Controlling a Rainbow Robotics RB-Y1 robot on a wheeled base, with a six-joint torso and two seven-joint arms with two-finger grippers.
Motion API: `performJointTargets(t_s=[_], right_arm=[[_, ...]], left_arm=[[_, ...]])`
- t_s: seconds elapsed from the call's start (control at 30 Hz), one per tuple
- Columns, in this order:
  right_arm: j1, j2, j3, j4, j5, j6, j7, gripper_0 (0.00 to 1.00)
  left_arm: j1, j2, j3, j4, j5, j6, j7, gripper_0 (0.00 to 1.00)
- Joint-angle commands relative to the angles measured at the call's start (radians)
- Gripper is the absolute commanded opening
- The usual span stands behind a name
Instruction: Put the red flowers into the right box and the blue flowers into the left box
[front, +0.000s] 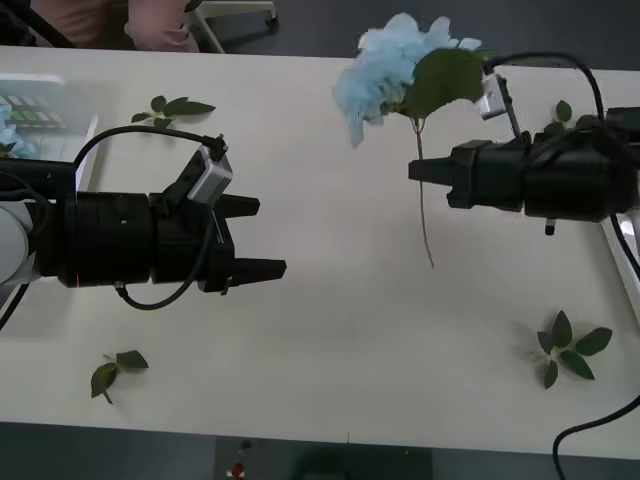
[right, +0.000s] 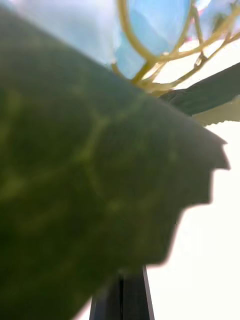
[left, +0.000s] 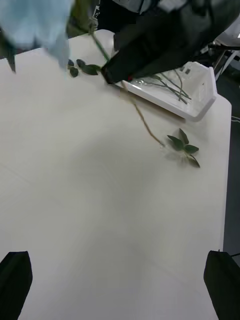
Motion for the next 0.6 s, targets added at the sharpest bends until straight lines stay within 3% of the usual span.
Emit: performJointTargets(t_s=[0.03, 0.37, 0.6], right_arm=[[-0.048, 0.019, 0.003, -0.031, -0.147, -0.006, 0.031, 0.00], [-0.092, 0.036, 0.018, -0.031, -0.359, -0.075, 0.011, 0.00], [-0.122, 0.038, 0.113, -0.031, -0.426, -0.213, 0.013, 0.00]], left_arm=[[-0.002, 0.003, 0.010, -0.030, 0.007, 0.001, -0.030, 1.00], [-0.002, 0.003, 0.010, -0.030, 0.007, 0.001, -0.030, 1.00], [0.026, -0.003, 0.011, -0.012, 0.113, -0.039, -0.030, 1.00]])
